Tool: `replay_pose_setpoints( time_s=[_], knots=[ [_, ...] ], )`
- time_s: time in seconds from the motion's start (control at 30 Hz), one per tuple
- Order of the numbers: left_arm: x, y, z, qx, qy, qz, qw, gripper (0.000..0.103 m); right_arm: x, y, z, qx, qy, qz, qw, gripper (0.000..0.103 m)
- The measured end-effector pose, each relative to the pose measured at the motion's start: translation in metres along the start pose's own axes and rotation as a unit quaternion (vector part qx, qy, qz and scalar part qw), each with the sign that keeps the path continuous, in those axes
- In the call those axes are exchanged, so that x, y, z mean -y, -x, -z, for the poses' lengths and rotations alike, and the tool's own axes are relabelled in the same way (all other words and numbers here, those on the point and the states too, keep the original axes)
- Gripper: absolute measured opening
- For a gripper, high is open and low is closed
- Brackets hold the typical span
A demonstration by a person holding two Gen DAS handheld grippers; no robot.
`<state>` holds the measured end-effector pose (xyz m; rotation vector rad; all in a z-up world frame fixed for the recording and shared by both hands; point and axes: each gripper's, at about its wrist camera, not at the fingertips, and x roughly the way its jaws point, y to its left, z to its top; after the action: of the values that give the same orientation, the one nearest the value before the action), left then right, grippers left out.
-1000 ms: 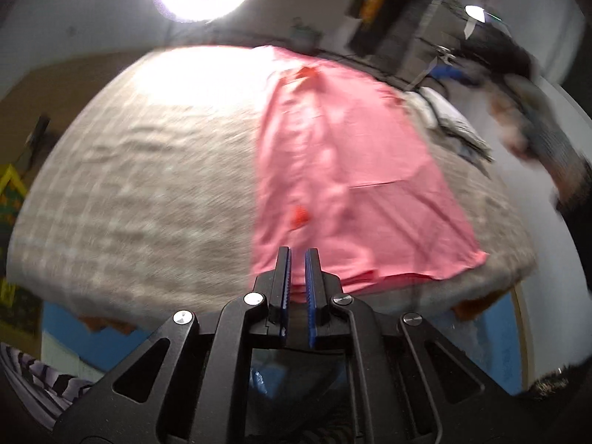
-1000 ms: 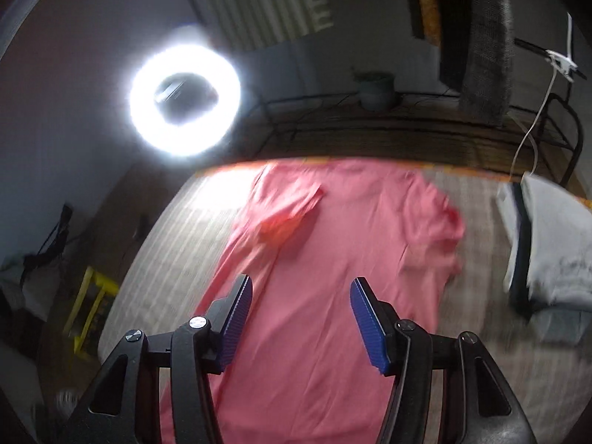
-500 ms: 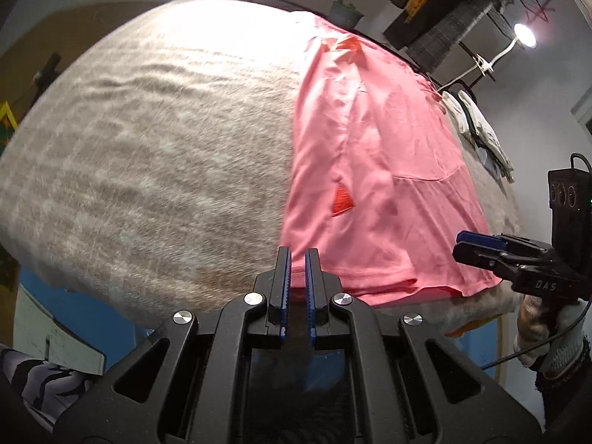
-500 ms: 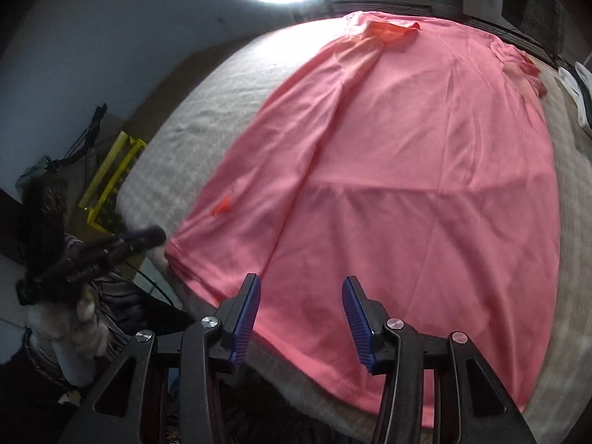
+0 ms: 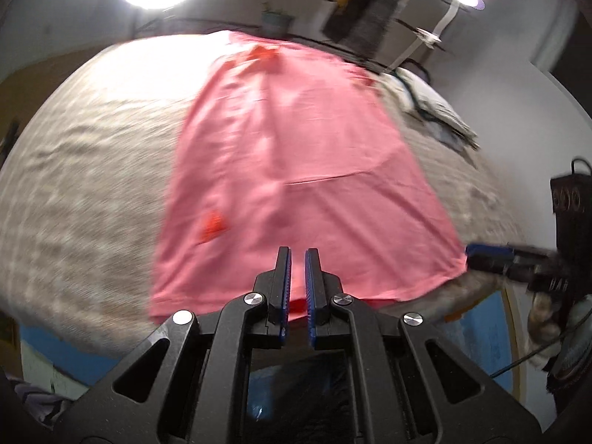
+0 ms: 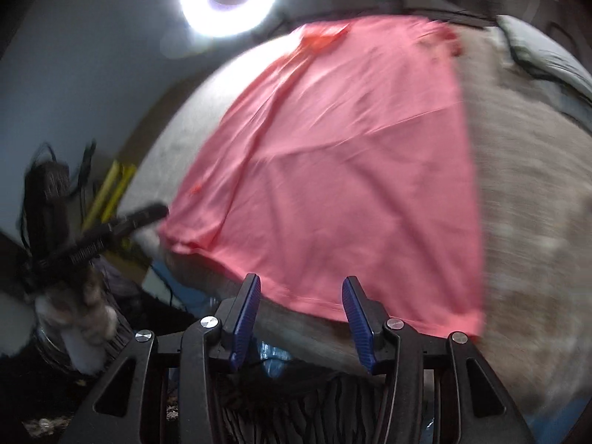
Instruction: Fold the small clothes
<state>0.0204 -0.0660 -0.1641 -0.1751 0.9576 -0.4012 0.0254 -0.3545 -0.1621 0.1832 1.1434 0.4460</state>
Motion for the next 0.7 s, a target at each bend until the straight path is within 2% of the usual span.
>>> replay_pose_setpoints(
  time_s=[0.1, 0.17, 0.3, 0.43, 0.5, 0.53, 0.57, 0.7],
  knots=[
    [0.035, -0.013, -0.002, -0.006, -0.033, 0.023, 0.9992, 0.005, 0.027, 0.032, 0.004, 0.04, -0.034, 0.017, 0.998, 0.053],
    [0.057, -0.022, -0.001, -0.014, -0.049, 0.041, 0.9979, 0.005, 0.043, 0.05, 0.008, 0.064, -0.046, 0.034, 0.996, 0.061],
    [0.109, -0.044, 0.002, -0.034, -0.091, 0.07, 0.9928, 0.005, 0.071, 0.07, 0.011, 0.09, -0.076, 0.056, 0.991, 0.061],
    [0.157, -0.064, 0.006, -0.052, -0.138, 0.092, 0.9848, 0.007, 0.106, 0.088, 0.015, 0.115, -0.112, 0.061, 0.985, 0.061],
    [0.18, -0.074, 0.01, -0.063, -0.165, 0.101, 0.9792, 0.044, 0.123, 0.093, 0.018, 0.125, -0.13, 0.063, 0.982, 0.061],
    [0.188, -0.077, 0.012, -0.063, -0.174, 0.102, 0.9776, 0.052, 0.133, 0.096, 0.02, 0.131, -0.14, 0.061, 0.98, 0.061],
    [0.196, -0.081, 0.014, -0.061, -0.183, 0.1, 0.9762, 0.058, 0.141, 0.099, 0.021, 0.134, -0.147, 0.058, 0.978, 0.061],
    [0.215, -0.102, 0.017, -0.078, -0.203, 0.091, 0.9718, 0.058, 0.163, 0.106, 0.022, 0.142, -0.159, 0.047, 0.976, 0.061]
  ],
)
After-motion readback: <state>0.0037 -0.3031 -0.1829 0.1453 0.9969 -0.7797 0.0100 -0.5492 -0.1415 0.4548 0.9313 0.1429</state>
